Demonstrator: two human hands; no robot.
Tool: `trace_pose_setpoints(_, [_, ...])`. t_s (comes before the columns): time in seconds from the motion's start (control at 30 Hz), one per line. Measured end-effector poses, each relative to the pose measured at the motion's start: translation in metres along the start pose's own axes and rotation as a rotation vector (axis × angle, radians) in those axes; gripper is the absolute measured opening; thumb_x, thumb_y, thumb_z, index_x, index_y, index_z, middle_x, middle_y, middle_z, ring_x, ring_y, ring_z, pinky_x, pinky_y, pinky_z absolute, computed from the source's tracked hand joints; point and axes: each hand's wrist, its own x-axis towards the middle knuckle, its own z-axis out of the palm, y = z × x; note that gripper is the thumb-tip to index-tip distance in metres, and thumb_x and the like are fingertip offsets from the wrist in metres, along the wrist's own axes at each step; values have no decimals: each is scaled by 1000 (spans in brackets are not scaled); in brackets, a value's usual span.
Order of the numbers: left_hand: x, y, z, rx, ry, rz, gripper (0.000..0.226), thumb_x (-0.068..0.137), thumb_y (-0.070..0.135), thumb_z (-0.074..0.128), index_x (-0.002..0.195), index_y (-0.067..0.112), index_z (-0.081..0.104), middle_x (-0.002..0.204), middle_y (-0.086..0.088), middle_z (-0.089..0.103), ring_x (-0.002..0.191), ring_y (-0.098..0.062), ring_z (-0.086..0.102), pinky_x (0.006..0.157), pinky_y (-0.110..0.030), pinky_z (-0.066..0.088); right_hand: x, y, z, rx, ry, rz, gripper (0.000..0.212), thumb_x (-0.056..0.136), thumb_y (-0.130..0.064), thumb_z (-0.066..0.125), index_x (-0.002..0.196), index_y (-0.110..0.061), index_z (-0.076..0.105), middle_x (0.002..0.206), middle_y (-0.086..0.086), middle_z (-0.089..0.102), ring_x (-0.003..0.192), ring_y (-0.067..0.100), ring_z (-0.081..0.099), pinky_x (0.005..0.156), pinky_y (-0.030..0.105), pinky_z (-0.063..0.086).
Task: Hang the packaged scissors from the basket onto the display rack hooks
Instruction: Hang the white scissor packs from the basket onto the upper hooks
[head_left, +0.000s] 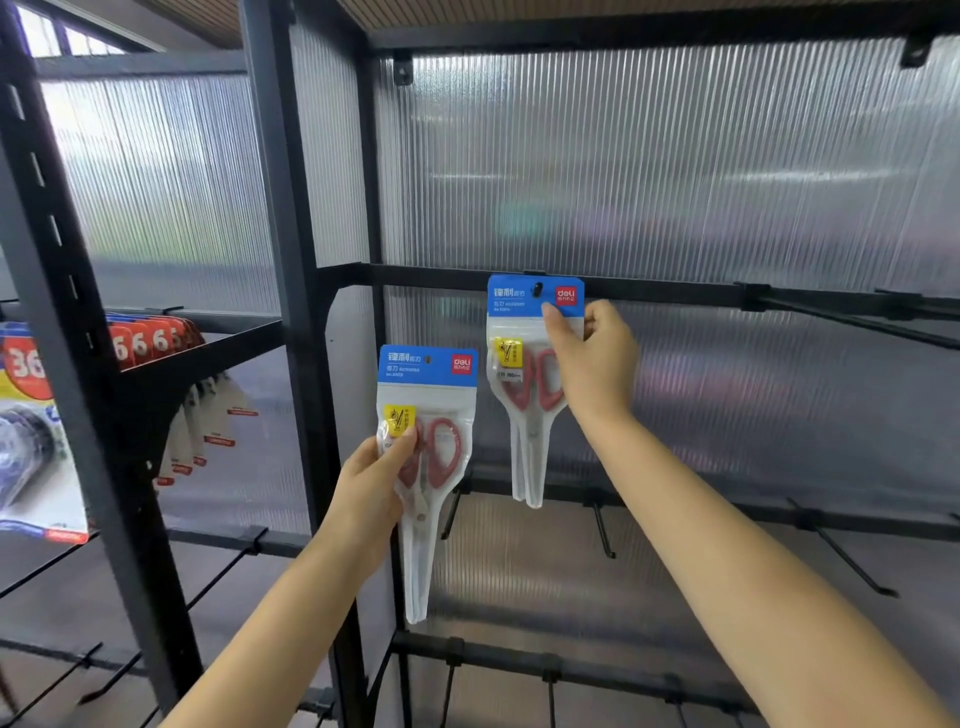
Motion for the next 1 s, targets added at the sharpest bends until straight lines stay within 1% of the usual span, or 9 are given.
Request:
trace_pose_setpoints(0.07, [-2,0,0,15,1,-1,20,91,26,55,105,13,62,88,-1,71,86,-20,67,77,-36,52,4,3,-1,-68,2,-32,26,88,-33,63,83,-11,51,81,3,62,74,17,61,59,28,49])
trace_pose_setpoints(0.17, [-6,1,2,39,1,-9,24,90,28,56,107,12,61,91,-3,70,89,-22,66,81,-39,52,11,4,-4,-135,-29,-44,28,87,-34,65,89,-12,49,81,-3,57,66,6,54,49,12,41])
trace_pose_setpoints(0.37, [-19,-1,10,94,-34,-9,23,90,30,57,106,14,61,93,-2,73,91,-22,69,83,-39,53,4,-5,-25,-252,-39,-218,33,86,-27,66,107,-5,52,99,-2,47,85,10,48,66,20,38])
trace_pose_setpoints(0.43, [-23,0,15,106,-62,-6,24,89,29,58,106,13,61,97,-5,73,92,-23,69,82,-39,54,-7,-12,-37,-198,-138,-296,26,88,-27,64,103,-8,56,91,-1,54,77,9,51,65,19,42])
trace_pose_setpoints(0.53, [-30,1,28,147,-109,22,23,88,29,59,104,13,61,99,-8,72,92,-23,69,83,-40,54,-19,-24,-53,-145,-421,-229,17,87,-31,64,96,-19,59,80,-8,57,69,-5,53,62,8,40])
trace_pose_setpoints(0.63, [-35,2,43,145,-141,45,20,89,26,59,102,12,61,100,-10,72,93,-25,69,85,-41,54,-22,-31,-62,-219,-579,-202,12,87,-28,66,95,-19,61,83,-10,59,67,-4,50,60,7,38])
trace_pose_setpoints(0.73, [-37,1,51,119,-157,46,24,91,25,57,106,6,61,104,-13,70,99,-29,66,92,-45,52,-19,-38,-68,-253,-548,-242,6,87,-19,66,90,-17,61,80,-8,58,66,-1,48,60,14,36])
trace_pose_setpoints(0.87, [-38,2,54,112,-203,67,26,88,21,60,105,2,62,103,-14,70,100,-30,66,94,-48,50,-12,-50,-73,-273,-541,-270,6,89,-20,63,88,-21,57,79,-16,54,70,3,49,64,9,36])
trace_pose_setpoints(1.0, [-37,9,58,89,-216,109,15,89,12,59,98,1,61,102,-18,68,96,-31,67,89,-49,53,-3,-62,-72,-322,-512,-313,10,90,-22,62,94,-14,64,80,-16,55,71,1,49,64,6,35])
